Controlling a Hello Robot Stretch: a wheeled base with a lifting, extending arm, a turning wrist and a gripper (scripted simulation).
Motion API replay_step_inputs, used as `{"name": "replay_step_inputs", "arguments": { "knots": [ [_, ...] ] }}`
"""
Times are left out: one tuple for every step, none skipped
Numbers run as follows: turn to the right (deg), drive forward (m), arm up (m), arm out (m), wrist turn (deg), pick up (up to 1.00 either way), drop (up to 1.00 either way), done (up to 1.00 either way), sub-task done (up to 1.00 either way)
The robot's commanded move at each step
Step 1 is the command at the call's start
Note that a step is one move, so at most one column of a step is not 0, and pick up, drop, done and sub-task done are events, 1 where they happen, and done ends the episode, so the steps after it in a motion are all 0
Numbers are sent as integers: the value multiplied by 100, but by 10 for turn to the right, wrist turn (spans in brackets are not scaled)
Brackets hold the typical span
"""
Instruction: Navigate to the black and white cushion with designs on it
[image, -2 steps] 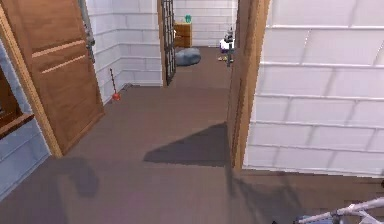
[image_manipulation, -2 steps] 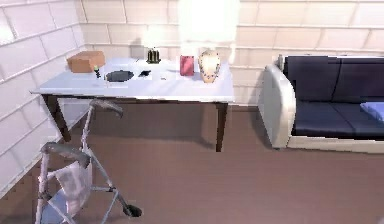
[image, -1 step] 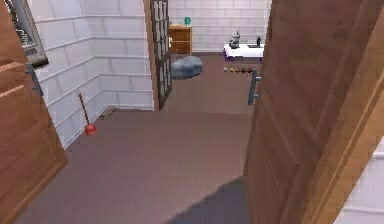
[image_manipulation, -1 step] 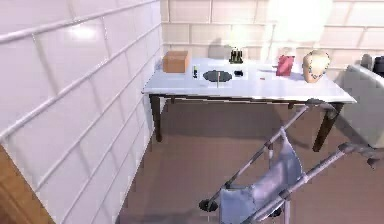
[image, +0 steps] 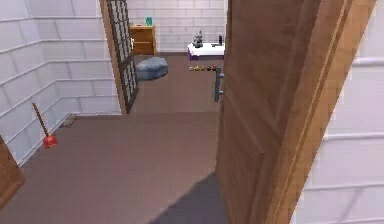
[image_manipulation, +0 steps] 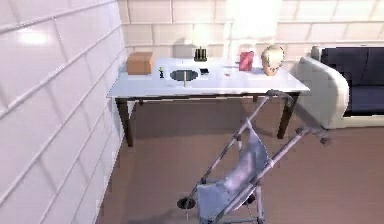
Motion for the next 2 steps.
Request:
{"name": "replay_step_inputs", "arguments": {
  "knots": [
    [0, 40, 0, 0, 0, 0, 0, 0, 0],
    [-90, 0, 0, 0, 0, 0, 0, 0, 0]
  ]
}}
